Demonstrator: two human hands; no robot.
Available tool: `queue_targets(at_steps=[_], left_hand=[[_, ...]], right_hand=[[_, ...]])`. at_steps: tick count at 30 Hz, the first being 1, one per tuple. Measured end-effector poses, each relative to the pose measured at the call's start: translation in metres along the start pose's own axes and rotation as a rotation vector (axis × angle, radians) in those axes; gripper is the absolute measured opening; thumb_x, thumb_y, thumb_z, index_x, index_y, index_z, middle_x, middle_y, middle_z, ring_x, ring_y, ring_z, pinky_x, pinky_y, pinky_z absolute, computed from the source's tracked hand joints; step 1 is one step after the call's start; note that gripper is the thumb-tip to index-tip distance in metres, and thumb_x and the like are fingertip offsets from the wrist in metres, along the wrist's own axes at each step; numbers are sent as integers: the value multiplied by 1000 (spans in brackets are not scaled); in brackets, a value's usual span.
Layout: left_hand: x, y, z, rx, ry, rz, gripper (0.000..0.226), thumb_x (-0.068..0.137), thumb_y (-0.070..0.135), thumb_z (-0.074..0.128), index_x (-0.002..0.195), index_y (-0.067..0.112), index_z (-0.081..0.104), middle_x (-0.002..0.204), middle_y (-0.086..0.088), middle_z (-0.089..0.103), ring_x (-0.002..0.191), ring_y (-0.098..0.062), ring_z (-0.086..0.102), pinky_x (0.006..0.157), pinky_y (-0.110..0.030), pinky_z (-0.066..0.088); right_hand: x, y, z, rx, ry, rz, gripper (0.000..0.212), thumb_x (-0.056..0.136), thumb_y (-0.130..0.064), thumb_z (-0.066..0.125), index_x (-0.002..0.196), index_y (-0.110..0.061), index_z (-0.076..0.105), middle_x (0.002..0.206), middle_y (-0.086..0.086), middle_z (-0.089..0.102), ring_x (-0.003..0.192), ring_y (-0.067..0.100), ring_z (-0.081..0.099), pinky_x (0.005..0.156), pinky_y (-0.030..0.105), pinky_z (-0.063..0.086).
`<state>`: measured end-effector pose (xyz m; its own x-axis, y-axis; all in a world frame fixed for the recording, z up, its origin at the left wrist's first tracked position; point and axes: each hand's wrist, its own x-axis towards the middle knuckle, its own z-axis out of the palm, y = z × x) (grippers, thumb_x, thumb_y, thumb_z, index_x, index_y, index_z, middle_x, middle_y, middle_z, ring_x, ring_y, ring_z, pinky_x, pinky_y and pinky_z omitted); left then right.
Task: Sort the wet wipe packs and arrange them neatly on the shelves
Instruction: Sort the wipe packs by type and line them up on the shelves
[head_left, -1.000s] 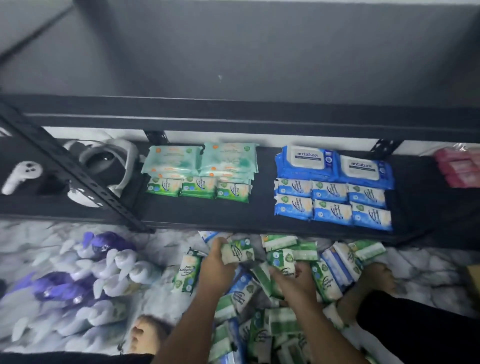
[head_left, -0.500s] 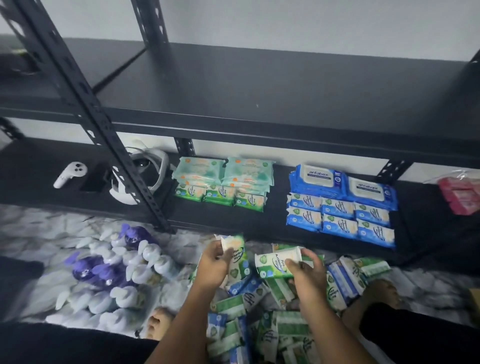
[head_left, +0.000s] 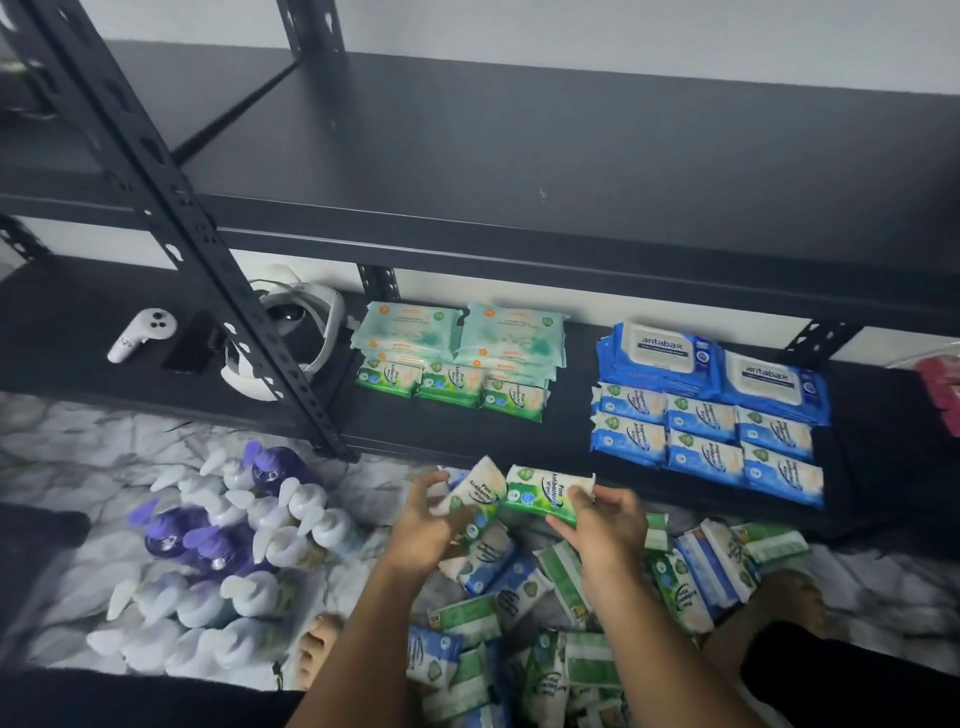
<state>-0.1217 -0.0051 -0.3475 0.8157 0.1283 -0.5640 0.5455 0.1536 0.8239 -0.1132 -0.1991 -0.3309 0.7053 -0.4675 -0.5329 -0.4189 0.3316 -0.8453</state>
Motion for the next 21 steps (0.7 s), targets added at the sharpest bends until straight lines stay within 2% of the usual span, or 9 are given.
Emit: queue_targets(at_steps=[2,4,8,11,13,15,18,19,21], left_hand=[[12,10,-6,-42,130,69,31,89,9,76,115,8,59,92,-11,73,66,-16,68,51,-27,52],[30,23,-13,-50,161,147,18,91,11,74,106,8,65,91,-7,76,78,-19,71,63,-31,56],[81,53,-36,44,273,257,22,88,5,75,103,21,70,94,1,77,89,-20,73,75,-35,58],[129,80,-59,219,493,278,32,91,22,73,122,23,64,106,1,72,100,-22,69,92,-41,55],[160,99,-76,292,601,281,48,95,25,67,140,29,52,116,1,66,106,-21,64,99,-37,50],[190,111,-89,382,600,301,48,97,21,58,142,33,48,112,0,63,103,-23,62,94,-33,51],[231,114,-99,603,547,281,37,94,12,50,128,25,56,99,-7,61,98,-36,62,78,-35,49],[241,115,-100,648,539,250,37,94,11,49,127,23,58,101,-9,61,102,-37,61,79,-33,46],[258,114,-98,655,511,190,43,94,11,48,132,27,60,117,-11,64,114,-36,59,89,-31,48]], right_hand=[[7,-1,16,28,0,24,19,90,3,70,101,-2,55,109,13,59,93,23,66,63,38,63],[16,-2,36,56,-18,32,20,90,4,69,100,-2,53,106,12,60,91,22,67,61,37,62],[40,-3,83,69,-41,41,21,91,4,68,102,-3,52,108,14,61,89,23,69,63,39,63],[63,-2,119,64,-43,28,21,91,5,68,100,-4,51,113,18,60,91,27,69,61,38,63],[79,-3,138,58,-24,21,23,90,5,68,104,-3,52,116,18,58,95,30,68,60,39,63],[94,-4,151,38,6,10,24,90,4,69,107,-2,53,115,16,58,96,30,68,61,41,64],[117,-4,158,34,51,0,26,90,3,69,110,-1,54,111,12,57,93,27,68,64,41,64],[124,-3,158,33,69,-3,25,90,3,69,110,-2,54,107,10,57,93,26,68,64,41,64],[136,-2,156,23,100,-11,24,90,2,69,107,-4,54,105,8,56,92,25,68,65,41,64]])
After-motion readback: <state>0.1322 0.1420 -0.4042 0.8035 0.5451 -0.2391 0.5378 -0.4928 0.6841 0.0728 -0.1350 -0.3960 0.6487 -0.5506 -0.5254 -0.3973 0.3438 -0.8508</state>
